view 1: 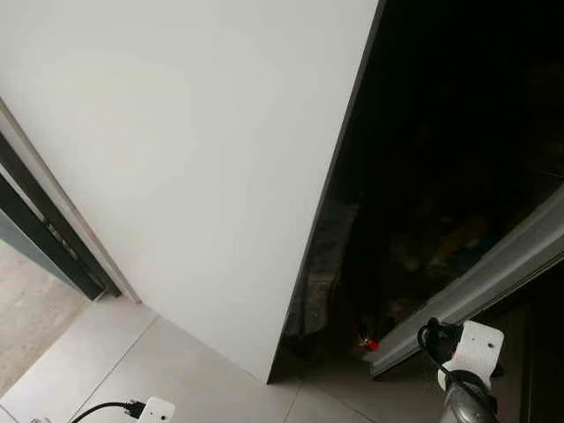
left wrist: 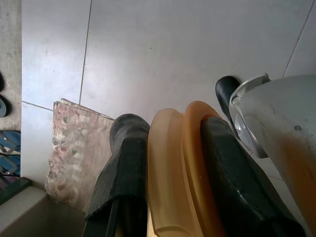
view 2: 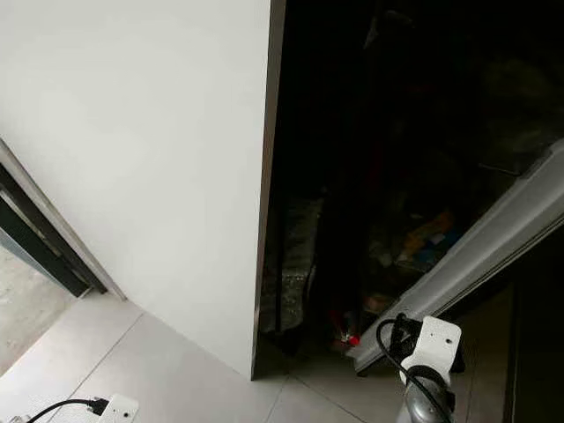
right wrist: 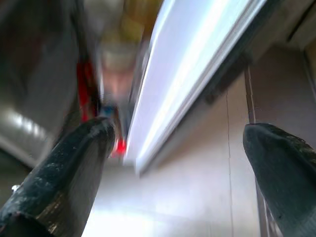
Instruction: Restocking fridge
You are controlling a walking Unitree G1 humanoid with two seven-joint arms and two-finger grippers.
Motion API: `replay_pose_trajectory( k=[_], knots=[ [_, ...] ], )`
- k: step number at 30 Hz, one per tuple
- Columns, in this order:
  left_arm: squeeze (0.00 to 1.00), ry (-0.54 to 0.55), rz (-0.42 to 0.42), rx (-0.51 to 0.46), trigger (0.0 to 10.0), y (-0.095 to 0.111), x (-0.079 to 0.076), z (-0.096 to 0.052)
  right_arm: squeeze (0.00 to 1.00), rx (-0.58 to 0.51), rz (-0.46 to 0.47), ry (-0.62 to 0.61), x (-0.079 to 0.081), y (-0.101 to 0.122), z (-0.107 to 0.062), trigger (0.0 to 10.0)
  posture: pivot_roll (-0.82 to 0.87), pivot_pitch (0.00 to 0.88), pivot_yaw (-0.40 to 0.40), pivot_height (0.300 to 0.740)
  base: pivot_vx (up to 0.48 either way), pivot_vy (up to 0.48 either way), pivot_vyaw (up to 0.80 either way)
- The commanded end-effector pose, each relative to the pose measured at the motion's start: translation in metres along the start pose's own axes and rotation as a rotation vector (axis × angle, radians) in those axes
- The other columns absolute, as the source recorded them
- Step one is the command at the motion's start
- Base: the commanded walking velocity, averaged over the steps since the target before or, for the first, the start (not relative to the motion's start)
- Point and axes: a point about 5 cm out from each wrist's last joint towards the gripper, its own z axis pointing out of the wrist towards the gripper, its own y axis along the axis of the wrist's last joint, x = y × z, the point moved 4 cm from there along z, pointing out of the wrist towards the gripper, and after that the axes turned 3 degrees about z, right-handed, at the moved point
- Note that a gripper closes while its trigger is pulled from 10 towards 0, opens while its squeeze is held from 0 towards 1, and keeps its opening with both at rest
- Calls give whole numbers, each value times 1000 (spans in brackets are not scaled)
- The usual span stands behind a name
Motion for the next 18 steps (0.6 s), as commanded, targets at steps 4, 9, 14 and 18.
replay_pose_trajectory(
  k=[4, 9, 14, 18],
  knots=[
    [0, -17, 12, 27, 10000, -9, -4, -2, 0, 208, -78, -9, -11, -47, -12, 10000, 62, 112, -73, 740, 0, 0, 0],
    [0, -19, 14, 27, 10000, -8, -5, -2, 0, 333, -163, 113, 6, -73, -22, 10000, 55, 113, -70, 740, 0, 0, 0],
    [0, -21, 15, 26, 10000, -8, -5, -1, 0, 416, -356, 288, 26, -94, -36, 10000, 66, 112, -68, 740, 0, 0, 0],
    [0, -19, 9, 21, 10000, -8, -1, -1, 0, 436, -356, 325, 36, -96, -38, 10000, 63, 118, -58, 740, 0, 0, 0]
  ],
)
